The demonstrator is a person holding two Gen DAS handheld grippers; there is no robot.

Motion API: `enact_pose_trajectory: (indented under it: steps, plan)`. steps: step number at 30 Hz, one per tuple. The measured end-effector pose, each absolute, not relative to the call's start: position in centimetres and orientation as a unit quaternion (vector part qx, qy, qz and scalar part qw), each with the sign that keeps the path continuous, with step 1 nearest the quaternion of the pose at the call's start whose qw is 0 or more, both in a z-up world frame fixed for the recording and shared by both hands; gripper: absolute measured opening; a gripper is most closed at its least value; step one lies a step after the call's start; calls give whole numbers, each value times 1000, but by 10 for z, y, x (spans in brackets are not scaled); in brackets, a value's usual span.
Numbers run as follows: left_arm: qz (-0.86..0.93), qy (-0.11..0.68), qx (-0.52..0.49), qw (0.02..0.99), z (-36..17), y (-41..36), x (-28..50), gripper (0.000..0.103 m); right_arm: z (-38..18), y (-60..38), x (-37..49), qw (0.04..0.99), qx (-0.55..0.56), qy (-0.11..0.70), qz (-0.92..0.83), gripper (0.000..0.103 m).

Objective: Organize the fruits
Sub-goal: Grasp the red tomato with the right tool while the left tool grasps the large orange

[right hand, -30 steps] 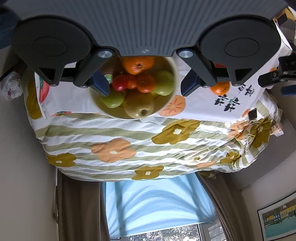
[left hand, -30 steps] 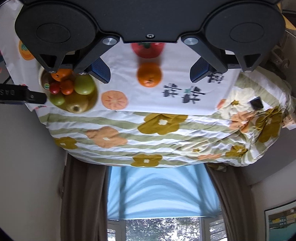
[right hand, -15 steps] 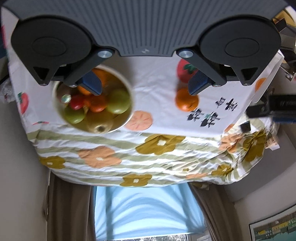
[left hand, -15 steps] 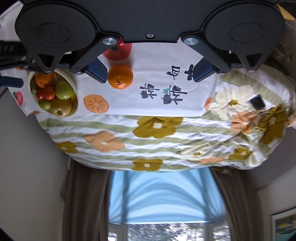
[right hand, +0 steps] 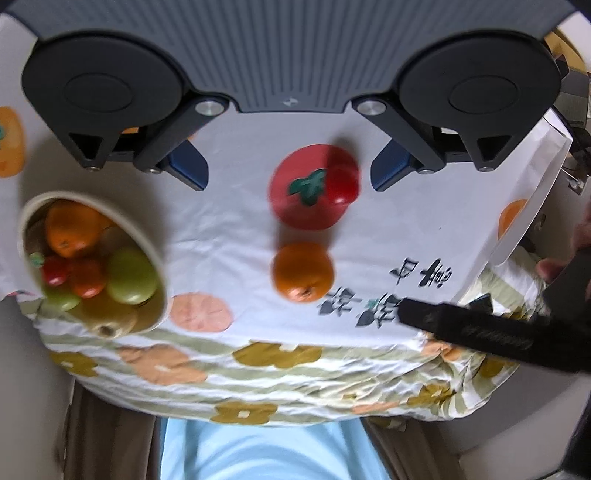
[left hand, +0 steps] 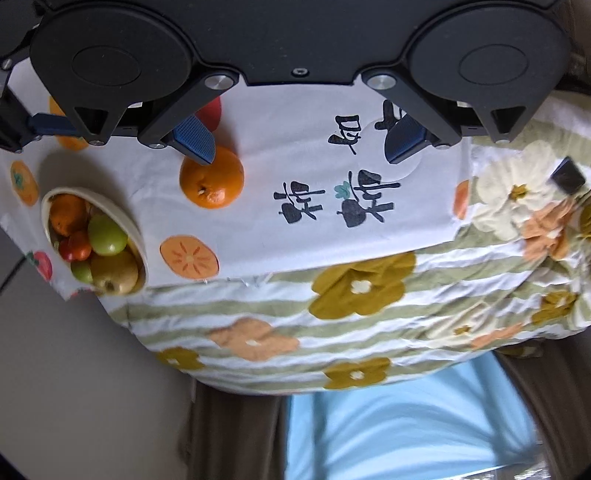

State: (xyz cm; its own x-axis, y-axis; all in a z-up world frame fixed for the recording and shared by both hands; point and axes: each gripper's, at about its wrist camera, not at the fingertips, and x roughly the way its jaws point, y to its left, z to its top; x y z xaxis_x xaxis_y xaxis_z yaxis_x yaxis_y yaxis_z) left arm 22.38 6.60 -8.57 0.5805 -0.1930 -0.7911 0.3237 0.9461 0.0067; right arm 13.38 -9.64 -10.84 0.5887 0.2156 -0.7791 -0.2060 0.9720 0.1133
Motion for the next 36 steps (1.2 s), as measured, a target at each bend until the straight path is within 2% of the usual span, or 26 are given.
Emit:
enact_pose_trajectory:
  steps: [4,6,11,13,15,17,36]
  plan:
    - [-178,441,94,875,-99,64,235,100,-126,-77,143,883,6,452,126,90]
    - [-192,443,107,869,-104,61,238,100,-133,-70,148,881,2,456,125,81]
    - [-228,444,133,856,-116,54,243,100,-143,-58,156,883,-11,451,127,73]
    - [-238,445,136,853,-118,51,246,100,-146,-55,157,883,-13,451,130,66]
    - [-249,446,135,849,-120,48,249,100,-147,-51,157,882,-20,451,136,50]
    - [-260,445,136,846,-121,45,251,100,-148,-48,157,885,-35,445,135,45]
    - [-309,435,165,829,-143,-7,262,96,-147,-85,151,889,-15,449,84,45]
